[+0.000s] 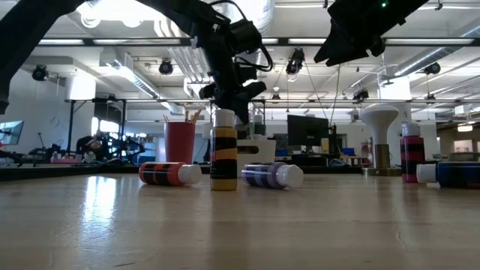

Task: Pick & Place Paint Supplies
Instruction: Put the gray paint bottle into the white bin

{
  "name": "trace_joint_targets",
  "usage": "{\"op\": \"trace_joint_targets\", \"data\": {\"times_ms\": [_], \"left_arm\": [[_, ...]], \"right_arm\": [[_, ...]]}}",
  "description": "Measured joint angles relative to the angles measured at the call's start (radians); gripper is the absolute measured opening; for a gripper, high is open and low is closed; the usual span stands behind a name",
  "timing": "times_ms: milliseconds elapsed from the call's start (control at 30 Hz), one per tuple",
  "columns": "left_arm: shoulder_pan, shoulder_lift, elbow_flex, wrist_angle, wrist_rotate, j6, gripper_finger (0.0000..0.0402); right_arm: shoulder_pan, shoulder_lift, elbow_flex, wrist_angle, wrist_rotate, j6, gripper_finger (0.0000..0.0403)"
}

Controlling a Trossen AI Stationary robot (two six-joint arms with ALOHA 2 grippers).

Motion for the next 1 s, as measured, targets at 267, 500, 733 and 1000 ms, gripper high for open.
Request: {"op": "trace_joint_targets", "data": {"times_ms": [267, 500, 733, 1000], "left_arm": [[0.011, 0.013, -0.025, 0.047, 0.014, -0.003, 0.0121], [0.013, 0.013, -0.075, 0.134, 0.016, 0.003, 0.0121], [0.024, 0.013, -0.099, 0.141, 0.010, 0.003, 0.0121], [0.033, 0.012, -0.146, 0.204, 0.013, 0.011, 0.0121]], "right_arm": [[-0.003, 0.001, 0.000, -0.018, 0.000, 0.000, 0.0244], [-0.004, 0.001, 0.000, -0.018, 0.000, 0.000, 0.0253], [-0.005, 0.001, 0.000, -0.018, 0.000, 0.000, 0.0273], [-0.005, 0.001, 0.000, -0.018, 0.000, 0.000, 0.0275]]}}
